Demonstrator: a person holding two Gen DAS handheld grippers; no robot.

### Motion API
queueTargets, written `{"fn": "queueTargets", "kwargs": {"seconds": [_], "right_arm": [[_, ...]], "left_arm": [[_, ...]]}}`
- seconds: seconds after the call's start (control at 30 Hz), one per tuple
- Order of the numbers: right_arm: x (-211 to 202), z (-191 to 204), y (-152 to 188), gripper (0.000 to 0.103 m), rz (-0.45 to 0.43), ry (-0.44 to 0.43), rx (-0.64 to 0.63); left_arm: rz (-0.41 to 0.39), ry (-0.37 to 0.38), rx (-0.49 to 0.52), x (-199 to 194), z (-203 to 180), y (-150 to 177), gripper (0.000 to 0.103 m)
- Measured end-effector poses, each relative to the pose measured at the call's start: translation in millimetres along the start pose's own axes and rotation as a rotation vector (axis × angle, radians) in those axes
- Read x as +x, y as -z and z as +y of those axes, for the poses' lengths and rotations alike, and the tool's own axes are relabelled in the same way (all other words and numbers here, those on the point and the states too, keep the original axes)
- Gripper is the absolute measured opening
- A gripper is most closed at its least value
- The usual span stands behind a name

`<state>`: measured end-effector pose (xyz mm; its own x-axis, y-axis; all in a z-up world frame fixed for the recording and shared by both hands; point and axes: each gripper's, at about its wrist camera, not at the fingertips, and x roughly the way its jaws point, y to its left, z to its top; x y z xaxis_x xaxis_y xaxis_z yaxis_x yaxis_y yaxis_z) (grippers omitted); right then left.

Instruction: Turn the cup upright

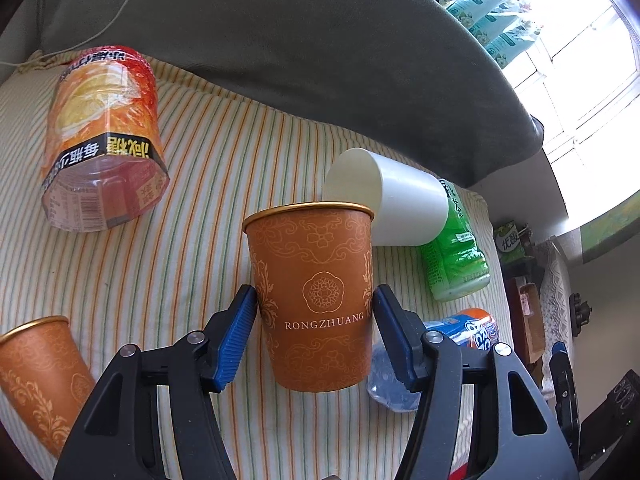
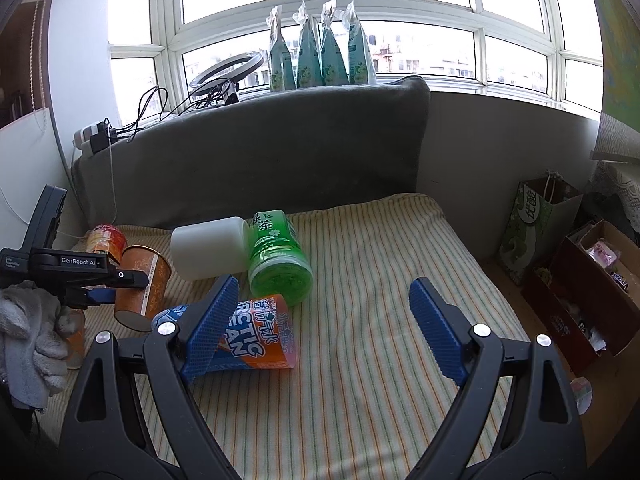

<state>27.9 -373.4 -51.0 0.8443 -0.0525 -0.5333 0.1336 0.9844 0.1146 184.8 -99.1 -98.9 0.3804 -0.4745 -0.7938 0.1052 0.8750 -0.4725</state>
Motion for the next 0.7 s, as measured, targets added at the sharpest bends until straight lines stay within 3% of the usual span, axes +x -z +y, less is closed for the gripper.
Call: {"fn": "queueTargets", "kwargs": {"seconds": [0.7], "right_arm": [[-16.5,61.9,21.8,0.090,0.044,-0.091,-0.123]], "left_arm": [[0.025,0.058,-0.005,-42.9,12.4,67.5,0.060]]}}
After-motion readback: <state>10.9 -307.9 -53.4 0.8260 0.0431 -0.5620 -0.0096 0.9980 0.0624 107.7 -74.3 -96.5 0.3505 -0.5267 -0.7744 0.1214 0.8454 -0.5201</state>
